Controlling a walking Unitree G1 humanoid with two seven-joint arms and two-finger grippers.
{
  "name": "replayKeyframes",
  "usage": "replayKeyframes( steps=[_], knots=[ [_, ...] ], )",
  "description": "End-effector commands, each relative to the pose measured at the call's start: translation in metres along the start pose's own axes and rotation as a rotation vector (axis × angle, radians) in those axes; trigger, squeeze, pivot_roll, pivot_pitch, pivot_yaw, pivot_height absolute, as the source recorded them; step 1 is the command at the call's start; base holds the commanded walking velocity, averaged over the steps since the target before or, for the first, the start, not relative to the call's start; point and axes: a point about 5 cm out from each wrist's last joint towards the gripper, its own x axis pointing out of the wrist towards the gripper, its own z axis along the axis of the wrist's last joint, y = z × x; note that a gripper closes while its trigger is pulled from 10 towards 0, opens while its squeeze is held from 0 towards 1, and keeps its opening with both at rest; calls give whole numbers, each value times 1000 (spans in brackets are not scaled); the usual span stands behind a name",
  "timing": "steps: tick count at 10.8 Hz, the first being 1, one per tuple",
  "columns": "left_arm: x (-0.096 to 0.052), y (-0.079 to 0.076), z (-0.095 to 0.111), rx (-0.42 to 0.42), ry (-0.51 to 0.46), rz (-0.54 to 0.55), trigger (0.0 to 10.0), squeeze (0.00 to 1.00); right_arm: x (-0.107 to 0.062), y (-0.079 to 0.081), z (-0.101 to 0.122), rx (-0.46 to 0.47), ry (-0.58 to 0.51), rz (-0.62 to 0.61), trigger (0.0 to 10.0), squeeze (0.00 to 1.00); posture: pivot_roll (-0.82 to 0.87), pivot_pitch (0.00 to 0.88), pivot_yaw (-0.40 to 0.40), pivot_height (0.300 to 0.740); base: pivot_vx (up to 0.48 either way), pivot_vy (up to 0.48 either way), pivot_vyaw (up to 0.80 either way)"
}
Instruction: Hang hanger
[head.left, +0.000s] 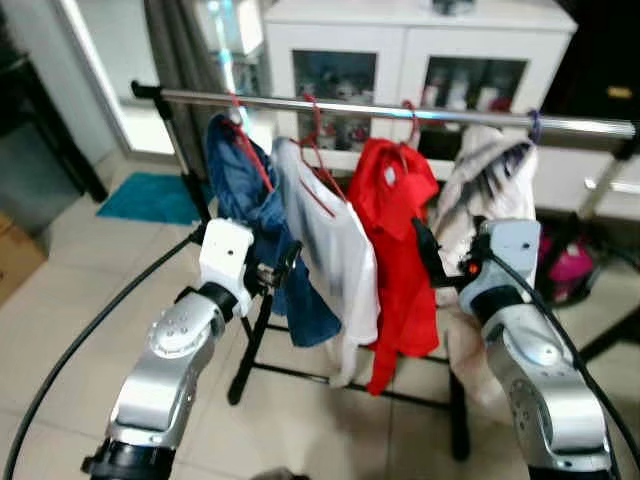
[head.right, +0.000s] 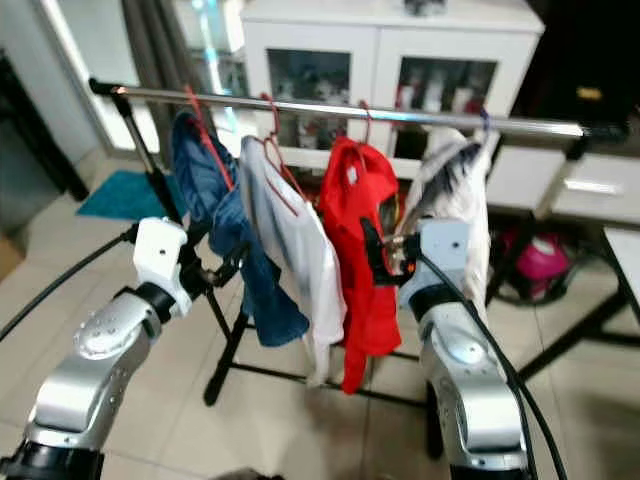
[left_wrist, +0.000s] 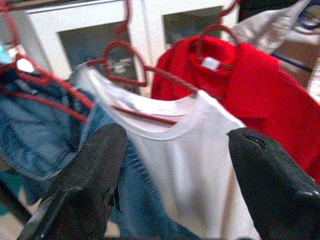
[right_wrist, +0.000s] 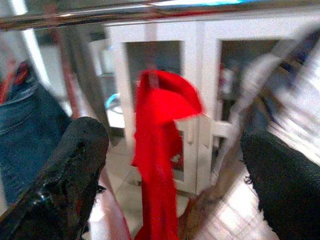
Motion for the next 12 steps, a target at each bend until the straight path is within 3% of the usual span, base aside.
replayKeyframes(
  steps=[1, 4, 6, 8, 11, 12],
  knots=[
    [1, 5, 4, 23, -1, 6, 10000, 0, 0, -4, -2, 53, 11, -32, 10000, 1000, -61, 0, 70, 740, 0, 360, 0],
    [1, 8, 4, 26, 3, 7, 10000, 0, 4, 8, -8, 74, 32, 11, 10000, 953, -48, 0, 91, 740, 0, 356, 0],
    [3, 10, 6, 10, 1, 18, 10000, 0, 7, 10, -12, 58, 60, 15, 10000, 976, -32, 0, 70, 740, 0, 156, 0],
    [0, 10, 3, -17, 3, 59, 10000, 0, 10, 15, -10, 34, 59, 72, 10000, 984, -34, 0, 67, 740, 0, 0, 800],
    [7, 14, 9, 11, -4, 47, 10000, 0, 18, 14, -6, 43, 42, 42, 10000, 973, -33, 0, 67, 740, 0, 0, 800],
    [5, 16, 8, -3, -1, 60, 10000, 0, 18, 13, -5, 29, 33, 43, 10000, 0, -33, 0, 72, 740, 262, 0, 0]
  ],
)
